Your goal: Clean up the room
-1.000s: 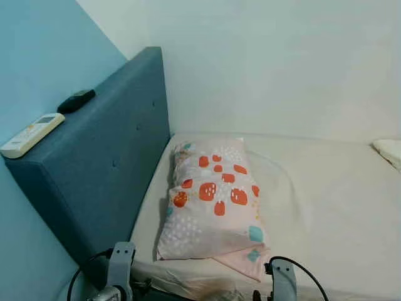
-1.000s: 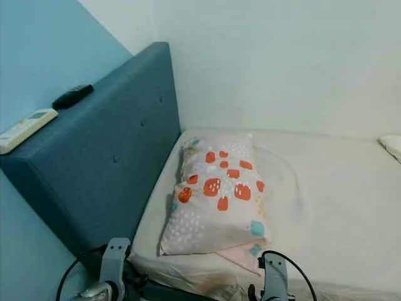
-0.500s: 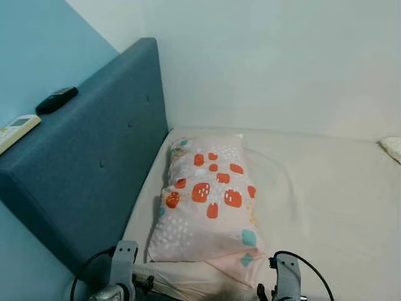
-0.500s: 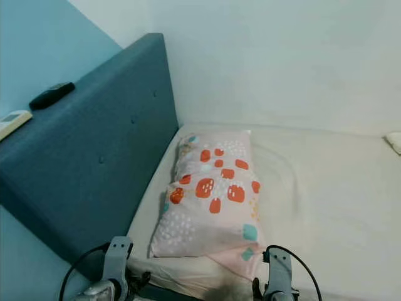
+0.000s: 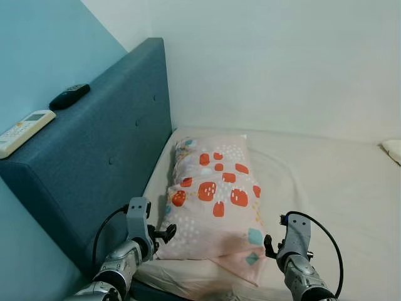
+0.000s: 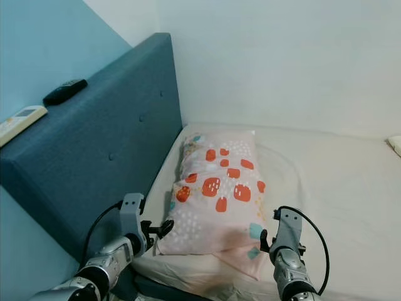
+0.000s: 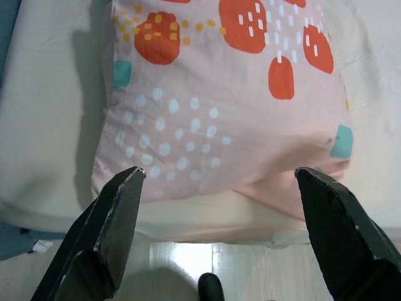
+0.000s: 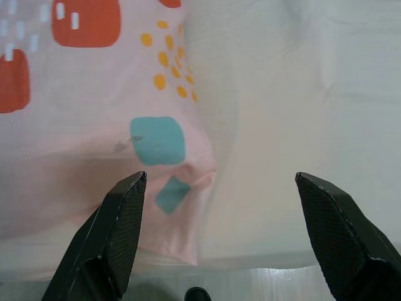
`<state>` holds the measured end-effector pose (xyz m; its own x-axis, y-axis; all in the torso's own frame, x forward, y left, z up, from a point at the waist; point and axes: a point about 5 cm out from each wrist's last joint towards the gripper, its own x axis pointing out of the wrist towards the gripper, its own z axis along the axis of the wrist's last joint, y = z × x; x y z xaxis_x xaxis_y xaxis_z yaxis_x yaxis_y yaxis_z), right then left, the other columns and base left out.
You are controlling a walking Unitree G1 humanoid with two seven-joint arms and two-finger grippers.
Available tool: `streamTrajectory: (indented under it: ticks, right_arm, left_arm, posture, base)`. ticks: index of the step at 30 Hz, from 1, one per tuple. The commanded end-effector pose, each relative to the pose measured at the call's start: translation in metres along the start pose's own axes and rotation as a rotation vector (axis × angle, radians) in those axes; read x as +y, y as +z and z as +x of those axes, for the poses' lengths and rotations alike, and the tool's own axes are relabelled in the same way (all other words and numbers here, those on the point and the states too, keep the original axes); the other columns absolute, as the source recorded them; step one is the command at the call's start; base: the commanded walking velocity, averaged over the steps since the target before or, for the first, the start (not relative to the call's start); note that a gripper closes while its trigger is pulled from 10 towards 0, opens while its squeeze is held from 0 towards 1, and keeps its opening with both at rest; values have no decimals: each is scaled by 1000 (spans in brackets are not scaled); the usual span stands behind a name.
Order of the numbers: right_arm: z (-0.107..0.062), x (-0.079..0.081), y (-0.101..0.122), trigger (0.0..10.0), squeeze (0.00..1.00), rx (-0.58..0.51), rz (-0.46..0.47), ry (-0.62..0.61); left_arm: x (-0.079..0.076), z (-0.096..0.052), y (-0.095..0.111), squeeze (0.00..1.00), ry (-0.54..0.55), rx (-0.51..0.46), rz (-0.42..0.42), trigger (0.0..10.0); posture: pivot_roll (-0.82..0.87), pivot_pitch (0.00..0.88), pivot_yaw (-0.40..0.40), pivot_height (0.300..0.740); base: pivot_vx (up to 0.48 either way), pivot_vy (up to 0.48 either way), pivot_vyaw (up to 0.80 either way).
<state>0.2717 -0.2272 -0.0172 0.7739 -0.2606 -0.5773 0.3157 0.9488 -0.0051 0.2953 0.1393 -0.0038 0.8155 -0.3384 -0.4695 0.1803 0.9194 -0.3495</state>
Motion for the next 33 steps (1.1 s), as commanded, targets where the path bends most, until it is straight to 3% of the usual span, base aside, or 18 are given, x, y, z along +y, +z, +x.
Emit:
streamTrajectory:
  ticks: [1, 8, 13, 20, 24, 29, 33]
  right_arm:
    - [1, -1, 4, 10000, 0, -17, 27, -8]
    - [3, -5, 23, 10000, 0, -99, 103, -9]
    - [6, -9, 50, 10000, 0, -189, 179, -2]
    - [7, -9, 68, 10000, 0, -236, 236, 17]
    - [7, -4, 68, 10000, 0, -234, 242, 39]
    - [5, 11, 44, 10000, 0, -179, 215, 86]
    - [4, 12, 40, 10000, 0, -172, 215, 90]
  left_arm:
    - [-4, 2, 1, 0, -11, -5, -26, 10000]
    - [-3, -2, -12, 0, 0, 25, 4, 10000]
    - [24, -23, -47, 0, 126, 141, 33, 10000]
    - [37, -36, -62, 0, 163, 173, 8, 10000]
    - [31, -30, -52, 0, 119, 109, -40, 10000]
    - [3, -7, -7, 0, -80, -72, -116, 10000]
    - [-1, -5, -2, 0, -112, -94, -124, 10000]
  posture:
    - [-36, 0, 16, 685]
    - [-35, 0, 18, 655]
    - [-25, 0, 17, 630]
    - [-10, 10, 16, 605]
    - [-7, 20, 13, 590]
    - [-4, 31, 13, 565]
    - [-4, 31, 13, 555]
  base:
    - [0, 0, 0]
    - [0, 0, 0]
    - [0, 0, 0]
    - [0, 0, 0]
    - [0, 0, 0]
    - [0, 0, 0]
    - [0, 0, 0]
